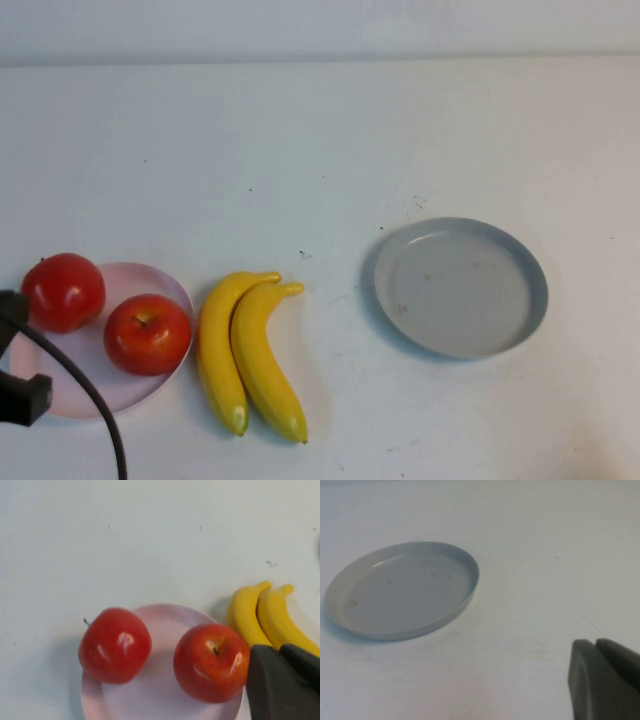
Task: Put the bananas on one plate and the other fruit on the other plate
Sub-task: Put another type of fruit in the right plate
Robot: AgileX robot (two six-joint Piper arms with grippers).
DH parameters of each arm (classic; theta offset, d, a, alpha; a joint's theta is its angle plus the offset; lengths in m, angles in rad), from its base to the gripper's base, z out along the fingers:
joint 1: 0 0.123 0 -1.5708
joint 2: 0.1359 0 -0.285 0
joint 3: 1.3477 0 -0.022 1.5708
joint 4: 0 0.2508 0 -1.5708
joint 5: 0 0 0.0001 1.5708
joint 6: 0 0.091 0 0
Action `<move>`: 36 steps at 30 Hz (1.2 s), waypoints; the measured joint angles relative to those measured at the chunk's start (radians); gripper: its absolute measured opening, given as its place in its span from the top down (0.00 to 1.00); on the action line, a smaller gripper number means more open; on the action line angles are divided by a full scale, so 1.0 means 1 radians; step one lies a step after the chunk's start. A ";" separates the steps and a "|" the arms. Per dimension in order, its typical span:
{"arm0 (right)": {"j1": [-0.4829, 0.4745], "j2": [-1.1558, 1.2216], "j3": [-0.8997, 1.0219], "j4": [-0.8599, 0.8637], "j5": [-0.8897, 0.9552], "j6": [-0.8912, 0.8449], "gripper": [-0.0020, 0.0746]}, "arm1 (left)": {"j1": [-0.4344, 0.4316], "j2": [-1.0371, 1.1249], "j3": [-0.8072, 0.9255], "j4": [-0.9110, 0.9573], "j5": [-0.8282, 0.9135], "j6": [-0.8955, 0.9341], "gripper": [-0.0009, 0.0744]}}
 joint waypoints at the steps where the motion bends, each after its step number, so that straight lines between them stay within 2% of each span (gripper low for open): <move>1: 0.000 0.000 0.000 0.000 0.000 0.000 1.00 | 0.000 -0.002 0.010 0.011 -0.039 0.000 0.98; 9: 0.000 0.000 0.000 0.000 0.000 0.000 1.00 | 0.025 -0.056 0.183 0.033 -0.464 0.038 0.98; 11: 0.000 0.000 0.000 0.000 0.000 0.000 1.00 | 0.073 -0.109 0.267 -0.019 -0.588 0.094 0.98; 15: 0.000 0.000 0.000 0.000 0.000 0.000 1.00 | 0.224 -0.261 0.439 -0.132 -0.841 0.186 0.98; 18: 0.000 0.000 0.000 0.000 0.000 0.000 1.00 | 0.318 -0.371 0.544 -0.149 -0.941 0.197 0.98; 20: 0.000 0.000 0.000 0.000 0.000 0.000 1.00 | 0.371 -0.446 0.597 -0.154 -0.942 0.193 0.98; 24: 0.000 0.000 0.000 0.000 0.000 0.000 1.00 | 0.422 -0.568 0.660 -0.154 -0.872 0.151 0.98; 28: 0.000 0.000 0.000 0.000 0.000 0.000 1.00 | 0.422 -0.644 0.674 -0.156 -0.765 0.126 0.98; 36: 0.000 0.000 0.000 0.000 0.001 0.000 1.00 | 0.422 -0.648 0.676 -0.154 -0.463 0.104 0.98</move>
